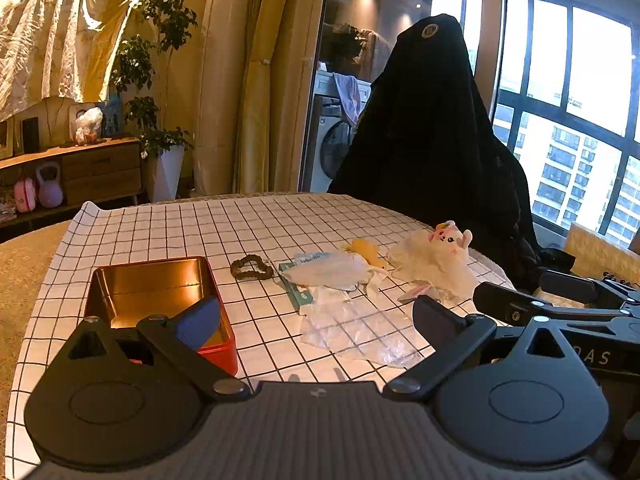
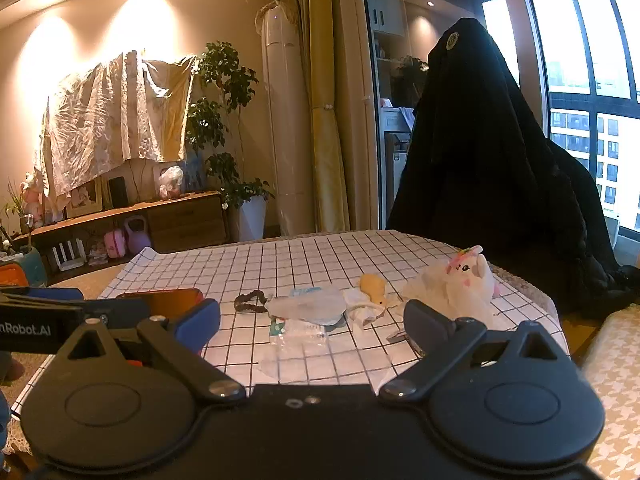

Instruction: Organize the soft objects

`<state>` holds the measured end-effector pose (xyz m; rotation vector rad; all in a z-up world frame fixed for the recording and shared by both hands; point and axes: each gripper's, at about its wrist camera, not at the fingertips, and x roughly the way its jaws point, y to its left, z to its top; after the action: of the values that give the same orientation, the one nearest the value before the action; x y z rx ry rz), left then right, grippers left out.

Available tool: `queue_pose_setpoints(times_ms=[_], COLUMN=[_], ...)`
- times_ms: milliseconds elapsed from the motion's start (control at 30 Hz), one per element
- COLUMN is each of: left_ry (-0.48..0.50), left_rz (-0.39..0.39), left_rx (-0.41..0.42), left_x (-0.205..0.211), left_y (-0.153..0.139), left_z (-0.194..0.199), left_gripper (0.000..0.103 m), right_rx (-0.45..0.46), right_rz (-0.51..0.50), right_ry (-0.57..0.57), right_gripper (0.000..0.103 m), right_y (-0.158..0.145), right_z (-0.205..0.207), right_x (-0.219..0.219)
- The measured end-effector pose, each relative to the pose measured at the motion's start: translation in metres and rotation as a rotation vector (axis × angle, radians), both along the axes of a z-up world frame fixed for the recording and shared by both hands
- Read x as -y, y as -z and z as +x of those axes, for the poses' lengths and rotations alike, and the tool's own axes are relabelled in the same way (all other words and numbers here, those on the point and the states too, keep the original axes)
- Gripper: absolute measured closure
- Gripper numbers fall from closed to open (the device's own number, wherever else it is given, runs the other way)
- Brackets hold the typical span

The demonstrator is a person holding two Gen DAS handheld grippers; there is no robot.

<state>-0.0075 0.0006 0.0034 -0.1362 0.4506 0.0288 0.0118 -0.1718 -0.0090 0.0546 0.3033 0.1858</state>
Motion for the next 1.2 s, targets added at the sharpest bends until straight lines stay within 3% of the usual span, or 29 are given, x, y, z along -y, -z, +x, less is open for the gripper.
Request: queue_pose_setpoints(times_ms=[1200], left_ry=[-0.007], left_rz=[0.008], left_rx=[-0.026], left_x=[0.0011], left_y=[0.0031], left_z=[0.0059], left_gripper=[0.000], right_rx=[-0.016], right_rz=[-0.008], right_ry=[-0.005], right_gripper=[0.008], right_y=[-0.0001], right_z=[-0.0017], right_x=[-0.0032])
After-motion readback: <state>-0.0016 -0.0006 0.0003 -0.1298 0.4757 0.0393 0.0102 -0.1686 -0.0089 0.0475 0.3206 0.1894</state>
